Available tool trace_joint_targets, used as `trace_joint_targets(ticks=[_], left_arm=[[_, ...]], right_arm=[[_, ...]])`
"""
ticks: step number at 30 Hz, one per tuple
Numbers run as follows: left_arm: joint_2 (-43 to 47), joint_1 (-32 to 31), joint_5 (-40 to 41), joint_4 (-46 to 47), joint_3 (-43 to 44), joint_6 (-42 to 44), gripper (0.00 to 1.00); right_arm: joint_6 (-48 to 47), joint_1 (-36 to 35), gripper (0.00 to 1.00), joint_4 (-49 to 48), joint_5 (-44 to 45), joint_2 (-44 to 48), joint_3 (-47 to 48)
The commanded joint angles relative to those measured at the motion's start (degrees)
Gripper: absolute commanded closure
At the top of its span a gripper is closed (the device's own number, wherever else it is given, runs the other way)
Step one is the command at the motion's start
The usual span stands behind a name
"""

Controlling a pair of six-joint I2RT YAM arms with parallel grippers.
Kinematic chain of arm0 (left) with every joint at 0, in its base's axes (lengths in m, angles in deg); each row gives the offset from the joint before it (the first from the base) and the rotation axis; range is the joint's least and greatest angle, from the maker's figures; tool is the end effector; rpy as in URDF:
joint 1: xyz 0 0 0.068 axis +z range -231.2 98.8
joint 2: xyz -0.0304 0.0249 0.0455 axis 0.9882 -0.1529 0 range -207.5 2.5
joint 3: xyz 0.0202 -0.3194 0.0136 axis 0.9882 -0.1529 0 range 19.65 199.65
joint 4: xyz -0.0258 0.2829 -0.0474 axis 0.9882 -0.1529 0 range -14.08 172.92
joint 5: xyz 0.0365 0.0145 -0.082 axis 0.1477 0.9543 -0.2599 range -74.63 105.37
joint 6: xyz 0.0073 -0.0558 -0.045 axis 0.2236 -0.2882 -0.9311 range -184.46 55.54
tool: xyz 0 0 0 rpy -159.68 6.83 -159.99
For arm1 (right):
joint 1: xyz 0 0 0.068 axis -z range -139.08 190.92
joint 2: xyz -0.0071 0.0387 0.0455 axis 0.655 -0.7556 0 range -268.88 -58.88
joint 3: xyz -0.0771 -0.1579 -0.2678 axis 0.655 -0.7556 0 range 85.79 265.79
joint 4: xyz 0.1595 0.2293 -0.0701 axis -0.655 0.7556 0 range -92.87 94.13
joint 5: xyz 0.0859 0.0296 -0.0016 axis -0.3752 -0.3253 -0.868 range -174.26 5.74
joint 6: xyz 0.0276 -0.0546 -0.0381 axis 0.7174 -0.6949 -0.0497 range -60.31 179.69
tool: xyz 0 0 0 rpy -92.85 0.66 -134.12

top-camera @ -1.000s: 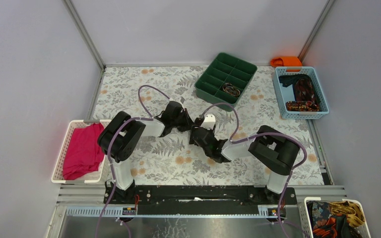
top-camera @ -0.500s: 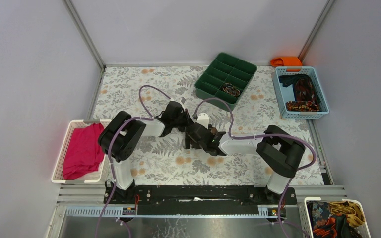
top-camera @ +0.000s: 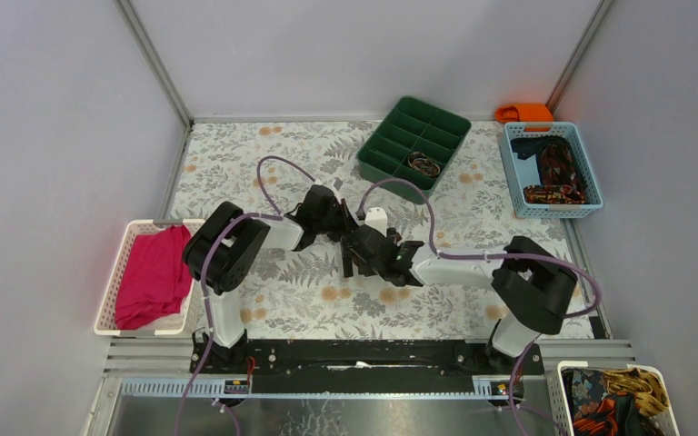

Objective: Roll the ties
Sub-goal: Pick up the tie at the center of the board.

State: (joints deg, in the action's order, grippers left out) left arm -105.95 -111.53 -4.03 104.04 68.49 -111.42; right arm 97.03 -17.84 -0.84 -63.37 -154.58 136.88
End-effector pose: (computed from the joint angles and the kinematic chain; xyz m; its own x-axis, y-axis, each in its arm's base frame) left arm 0.3447 -0.2245 0.1240 -0.8787 -0.2846 -0.3833 0.0857 0.6958 -0.7131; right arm 0.2136 0.3110 0.1814 -0.7073 -0.0734 -0.7031 -0.3055 0.9286 0.2104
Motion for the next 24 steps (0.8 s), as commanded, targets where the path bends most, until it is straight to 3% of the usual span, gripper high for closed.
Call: trace_joint_targets(ticks=[1, 9, 12, 15, 19, 24], left_arm=[[-2.12, -0.15, 0.22, -1.35, 0.03, 2.12, 1.0], [-2.97, -0.17, -0.2, -1.61, 0.37, 2.31, 1.0], [-2.94, -0.17, -0.31, -1.66, 0.51, 2.34, 1.0], [-2.98, -0.13, -0.28, -2.65, 1.04, 2.99, 1.0], [-2.84, -0.16, 0.75, -4.88, 1.95, 4.17, 1.0], [-3.53, -0.17, 2.01, -7.68, 3.4, 5.38, 1.0]], right_arm=[[-2.06, -0.56, 0.04, 3.03, 1.53, 7.73, 0.6], [-1.47, -0.56, 0.07, 10.79, 6.03, 16.57, 0.46], [0.19, -0.55, 0.19, 14.68, 9.88, 18.13, -0.58], [1.09, -0.48, 0.4, 17.61, 11.56, 18.12, -1.82], [3.13, 1.05, 0.55, 23.31, 15.08, 15.1, -1.18], [1.05, 7.81, 0.84, 19.9, 7.37, 12.5, -3.06]])
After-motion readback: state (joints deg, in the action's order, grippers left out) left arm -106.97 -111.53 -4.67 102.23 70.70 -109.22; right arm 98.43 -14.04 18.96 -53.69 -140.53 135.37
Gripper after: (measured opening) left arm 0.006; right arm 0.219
